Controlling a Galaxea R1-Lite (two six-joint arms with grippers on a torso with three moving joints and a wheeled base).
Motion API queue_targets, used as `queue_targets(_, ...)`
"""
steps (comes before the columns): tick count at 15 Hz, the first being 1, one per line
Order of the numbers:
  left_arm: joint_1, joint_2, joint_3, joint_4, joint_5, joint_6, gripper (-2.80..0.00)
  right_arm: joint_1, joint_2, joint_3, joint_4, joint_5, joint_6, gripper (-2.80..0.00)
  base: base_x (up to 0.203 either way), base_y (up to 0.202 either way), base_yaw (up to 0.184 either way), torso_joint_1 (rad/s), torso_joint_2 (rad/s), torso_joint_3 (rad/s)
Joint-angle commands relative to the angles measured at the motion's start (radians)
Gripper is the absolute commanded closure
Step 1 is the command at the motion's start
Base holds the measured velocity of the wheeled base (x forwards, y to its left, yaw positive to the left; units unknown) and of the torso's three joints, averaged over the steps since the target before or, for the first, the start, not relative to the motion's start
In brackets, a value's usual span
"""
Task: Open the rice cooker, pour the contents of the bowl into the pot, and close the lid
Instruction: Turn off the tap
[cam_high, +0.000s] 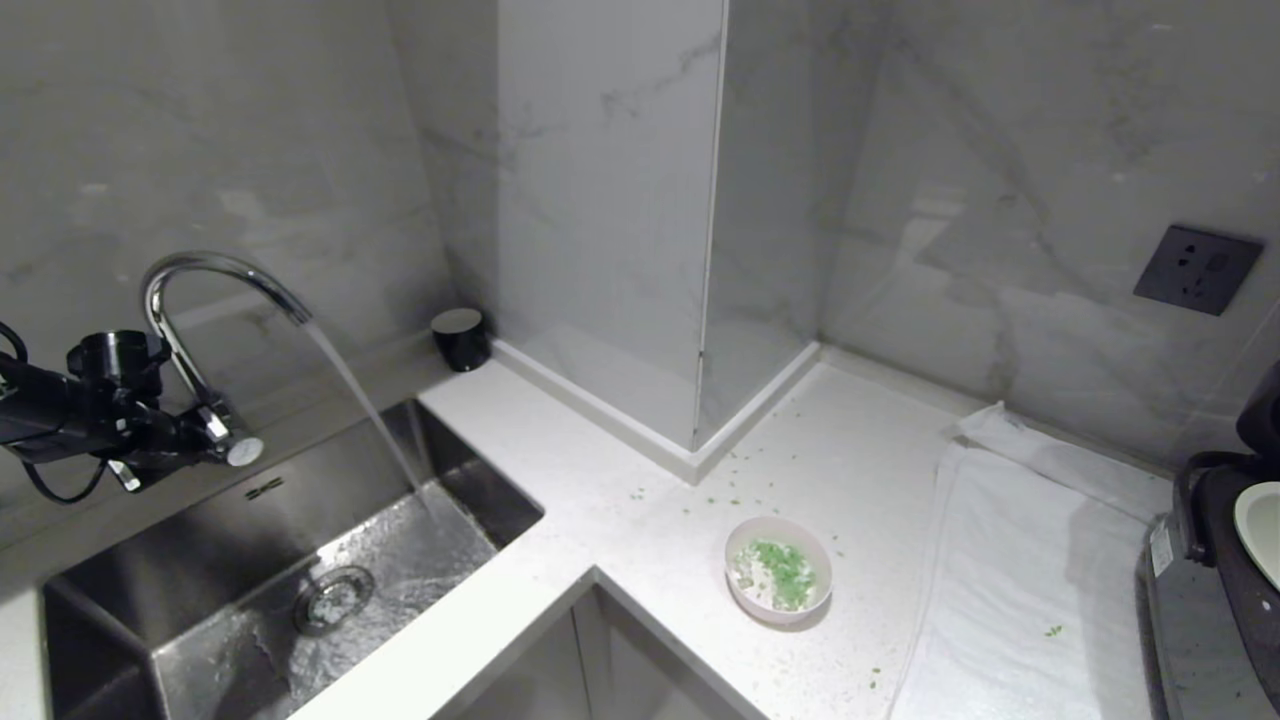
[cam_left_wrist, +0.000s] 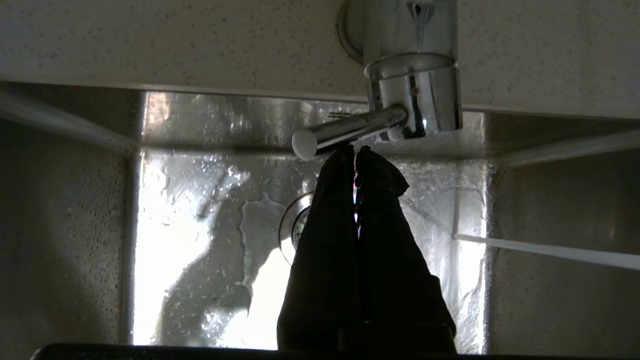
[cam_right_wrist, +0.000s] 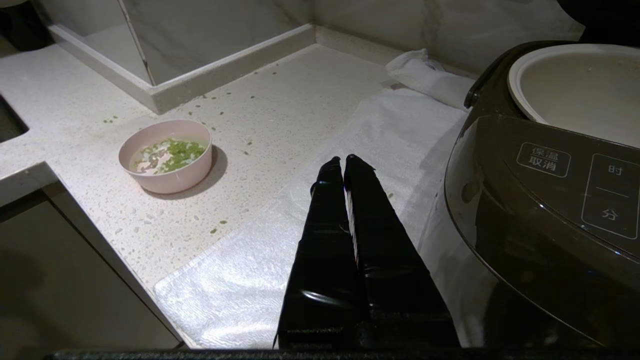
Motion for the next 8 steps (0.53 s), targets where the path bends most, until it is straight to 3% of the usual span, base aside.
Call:
queue_targets(1,0.003,0.011,-0.009,0.0,0.001,-0.001,0.0,0.0,0.0,0.0,0.0,0.0,-0.001,0.0,0.0,0.0,0.0,0.0,0.0,0.0)
queue_targets(8,0.008,0.021,-0.037,0.002,0.003,0.002,0.0,0.0,0.0,0.0,0.0,0.0,-0.001,0.0,0.0,0.0,0.0,0.0,0.0,0.0)
